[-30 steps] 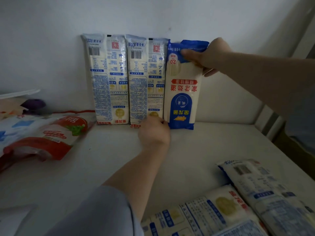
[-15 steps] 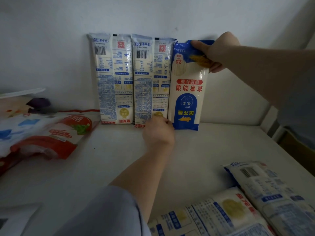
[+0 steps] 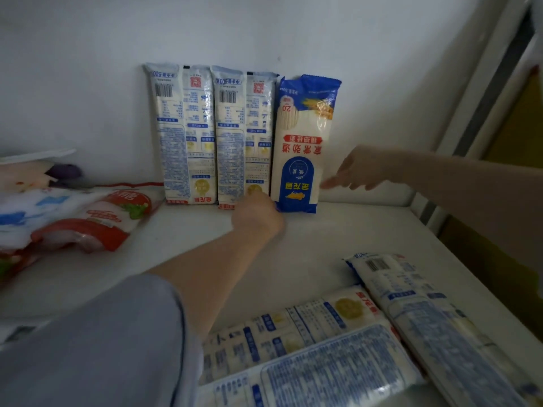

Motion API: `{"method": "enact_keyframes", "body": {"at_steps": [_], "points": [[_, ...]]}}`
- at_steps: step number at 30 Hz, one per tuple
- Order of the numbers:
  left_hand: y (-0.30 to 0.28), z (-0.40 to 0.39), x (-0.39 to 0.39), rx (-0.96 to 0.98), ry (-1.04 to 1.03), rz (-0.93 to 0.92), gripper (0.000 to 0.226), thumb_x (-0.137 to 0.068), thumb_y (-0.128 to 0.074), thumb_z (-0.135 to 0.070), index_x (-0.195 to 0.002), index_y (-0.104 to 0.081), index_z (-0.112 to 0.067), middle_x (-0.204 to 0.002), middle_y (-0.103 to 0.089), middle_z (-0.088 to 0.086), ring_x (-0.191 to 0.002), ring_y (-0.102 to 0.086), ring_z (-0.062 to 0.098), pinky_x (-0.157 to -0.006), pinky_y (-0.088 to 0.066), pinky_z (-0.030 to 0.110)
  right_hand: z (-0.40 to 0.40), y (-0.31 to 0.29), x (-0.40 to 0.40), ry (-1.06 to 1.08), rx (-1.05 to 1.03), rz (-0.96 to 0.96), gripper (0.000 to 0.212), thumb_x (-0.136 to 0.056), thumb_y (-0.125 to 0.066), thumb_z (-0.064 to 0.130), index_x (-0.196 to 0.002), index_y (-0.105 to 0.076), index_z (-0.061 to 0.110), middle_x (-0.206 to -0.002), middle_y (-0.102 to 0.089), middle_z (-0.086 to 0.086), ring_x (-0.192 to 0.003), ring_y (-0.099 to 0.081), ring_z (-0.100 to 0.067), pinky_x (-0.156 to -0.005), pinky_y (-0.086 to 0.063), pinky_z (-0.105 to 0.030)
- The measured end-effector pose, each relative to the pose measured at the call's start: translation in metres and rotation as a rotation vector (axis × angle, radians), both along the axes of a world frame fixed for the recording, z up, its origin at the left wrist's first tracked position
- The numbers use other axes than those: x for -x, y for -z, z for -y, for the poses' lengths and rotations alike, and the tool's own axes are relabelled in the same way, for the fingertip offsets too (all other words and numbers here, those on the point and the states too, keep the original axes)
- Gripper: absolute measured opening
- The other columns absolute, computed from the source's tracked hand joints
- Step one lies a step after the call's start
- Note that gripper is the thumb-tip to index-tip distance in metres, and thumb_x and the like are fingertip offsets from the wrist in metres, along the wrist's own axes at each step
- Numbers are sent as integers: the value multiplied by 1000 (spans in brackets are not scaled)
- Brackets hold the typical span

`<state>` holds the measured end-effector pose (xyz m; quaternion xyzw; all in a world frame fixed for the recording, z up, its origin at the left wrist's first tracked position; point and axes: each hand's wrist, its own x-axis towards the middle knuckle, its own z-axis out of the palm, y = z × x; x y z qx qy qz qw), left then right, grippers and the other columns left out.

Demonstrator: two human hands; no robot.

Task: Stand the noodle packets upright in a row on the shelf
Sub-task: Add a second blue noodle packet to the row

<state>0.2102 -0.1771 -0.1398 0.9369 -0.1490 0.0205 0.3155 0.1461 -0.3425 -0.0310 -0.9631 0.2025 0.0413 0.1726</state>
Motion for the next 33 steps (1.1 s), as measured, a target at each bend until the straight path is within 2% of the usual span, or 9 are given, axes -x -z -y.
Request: {"method": "enact_keyframes", "body": {"at_steps": [4,9,13,16,18,21,24,27,33], "points": [[-28,-12,27,-370,297,-44,45,-82,-65,-24,-123,-57,-9,-121,-56,7,-105,-57,21,-86,-52,30,-23,13,40,-169,232,-221,68,-79,-67,52,-126,-57,3,-127,-58,-10,-113,-56,-25,-98,-45,-35],[-58,-24,70,-603,505,-147,56,-87,-62,-34,-134,-49,-6,-132,-52,8,-120,-51,24,-100,-45,34,-43,6,81,-261,331,-370,70,-81,-62,55,-126,-56,3,-128,-59,-11,-117,-55,-24,-102,-42,-34],[-70,-19,104,-640,605,-151,54,-89,-58,-34,-133,-49,-5,-137,-49,9,-124,-48,24,-98,-42,32,-44,-5,113,-238,364,-414,71,-78,-66,54,-129,-55,8,-129,-58,-7,-118,-54,-24,-102,-43,-35],[-74,-9,127,-670,691,-159,45,-89,-58,-32,-121,-53,-1,-117,-47,5,-108,-48,19,-79,-39,24,-37,-11,136,-200,354,-453,75,-73,-71,54,-132,-52,11,-134,-53,-5,-120,-52,-25,-101,-45,-36],[-78,0,142,-727,734,-131,43,-88,-59,-30,-119,-54,-2,-110,-46,5,-102,-46,18,-79,-36,27,-35,-14,150,-169,352,-480,77,-74,-72,53,-134,-50,12,-137,-49,-5,-122,-50,-26,-99,-45,-35],[-83,12,162,-792,802,-65,21,-89,-57,-27,-85,-58,-7,-88,-50,3,-78,-48,17,-73,-36,27,-32,-14,166,-136,341,-516,78,-74,-71,53,-135,-48,9,-133,-52,-5,-117,-53,-25,-99,-46,-37],[-86,21,183,-811,838,-14,38,-90,-56,-30,-111,-59,1,-95,-52,7,-88,-51,20,-75,-41,28,-27,-10,181,-68,265,-564,78,-75,-71,54,-131,-49,4,-112,-57,-7,-95,-58,-21,-90,-53,-35],[-83,30,203,-873,859,76,31,-91,-56,-27,-107,-59,-1,-77,-49,4,-84,-53,22,-71,-43,30,-23,-3,197,21,189,-588,87,-74,-71,56,-136,-41,3,-127,-55,-15,-105,-61,-26,-89,-53,-36],[-68,38,228,-1048,956,372,50,-91,-54,-24,-135,-44,-3,-127,-52,15,-113,-53,30,-70,-40,31,-29,20,219,89,2,-627,92,-72,-69,59,-139,-36,5,-135,-52,-16,-117,-57,-30,-96,-50,-40]]}}
